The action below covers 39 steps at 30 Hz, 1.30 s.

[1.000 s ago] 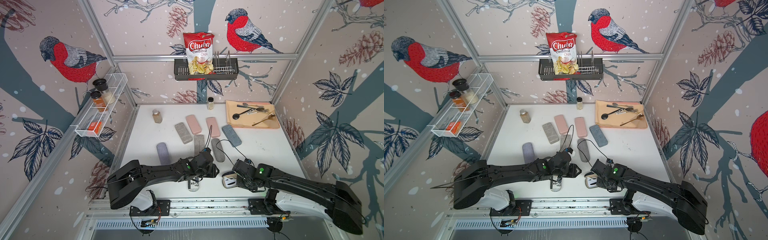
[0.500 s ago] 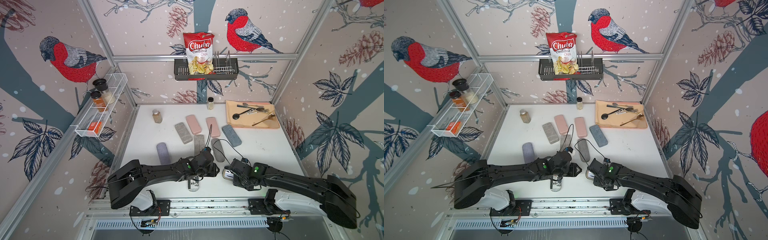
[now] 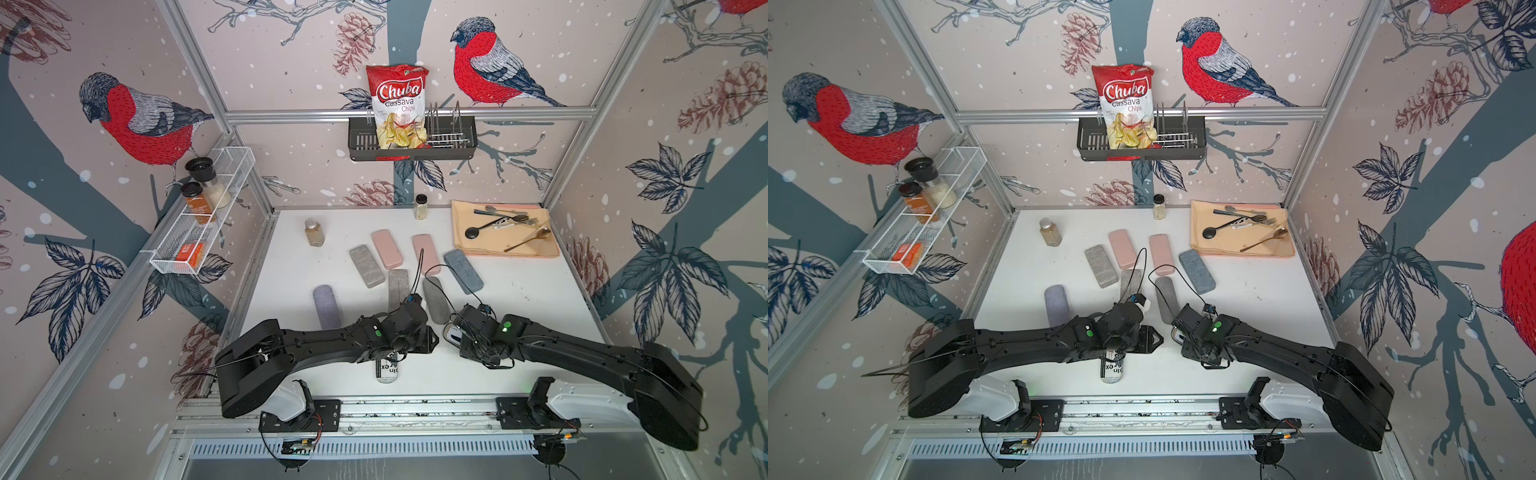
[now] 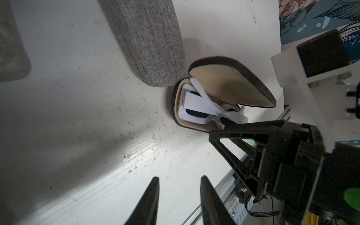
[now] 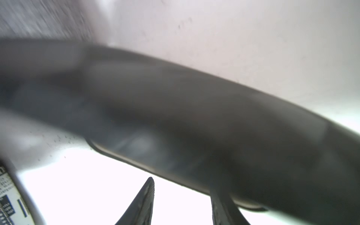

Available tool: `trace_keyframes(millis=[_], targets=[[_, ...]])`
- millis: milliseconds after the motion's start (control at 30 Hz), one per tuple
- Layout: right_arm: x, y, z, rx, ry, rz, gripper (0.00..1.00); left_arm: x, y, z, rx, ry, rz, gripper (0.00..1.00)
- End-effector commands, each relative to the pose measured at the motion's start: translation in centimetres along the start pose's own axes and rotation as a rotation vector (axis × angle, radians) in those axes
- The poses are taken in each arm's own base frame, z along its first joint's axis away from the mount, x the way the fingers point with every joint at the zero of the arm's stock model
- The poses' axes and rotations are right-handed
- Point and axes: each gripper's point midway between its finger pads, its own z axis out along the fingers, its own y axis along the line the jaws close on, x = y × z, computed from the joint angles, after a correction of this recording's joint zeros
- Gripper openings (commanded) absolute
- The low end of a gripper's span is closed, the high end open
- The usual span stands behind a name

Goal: Close the glasses case
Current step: Move the glasses case to the center of the board.

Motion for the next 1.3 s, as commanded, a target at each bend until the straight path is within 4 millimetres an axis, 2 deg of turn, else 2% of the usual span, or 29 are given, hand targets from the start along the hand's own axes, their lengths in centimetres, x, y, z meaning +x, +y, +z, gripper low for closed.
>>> trace_keyframes(millis=[0, 267, 467, 600, 767, 900, 1067, 1167, 1267], targets=[[-0.6, 0.3, -0.3, 0.0, -0.018, -0.026, 0.48, -0.5, -0.3, 0.0, 0.013, -0.019, 0.002, 0.37], [-0.6, 0.8, -0.5, -0.003, -0.008, -0.046, 0.5, -0.6, -0.3, 0.3, 0.013, -0.017, 0.001, 0.37], [-1.1, 0.9, -1.5, 0.001, -0.031, -0.05, 0.51, -0.7, -0.5, 0.8, 0.013, -0.009, 0.006, 0.37], [-1.6, 0.7, -2.5, 0.003, -0.053, -0.044, 0.52, -0.9, -0.9, 1.1, 0.016, -0.005, 0.013, 0.37], [-3.2, 0.3, -5.1, 0.005, -0.126, -0.013, 0.53, -1.1, -1.4, 1.5, 0.026, 0.005, 0.012, 0.36], [-5.3, -1.8, -7.1, 0.056, -0.208, 0.045, 0.53, -1.2, -1.9, 1.6, 0.037, 0.009, 0.014, 0.35], [-8.9, -5.3, -8.0, 0.125, -0.294, 0.147, 0.54, -1.4, -3.3, 2.1, 0.074, 0.024, 0.024, 0.32], [-10.9, -7.6, -7.9, 0.166, -0.312, 0.205, 0.55, -1.5, -4.2, 2.3, 0.102, 0.034, 0.03, 0.31], [-12.4, -9.3, -6.8, 0.191, -0.3, 0.236, 0.56, -1.5, -5.0, 2.6, 0.119, 0.042, 0.037, 0.3]])
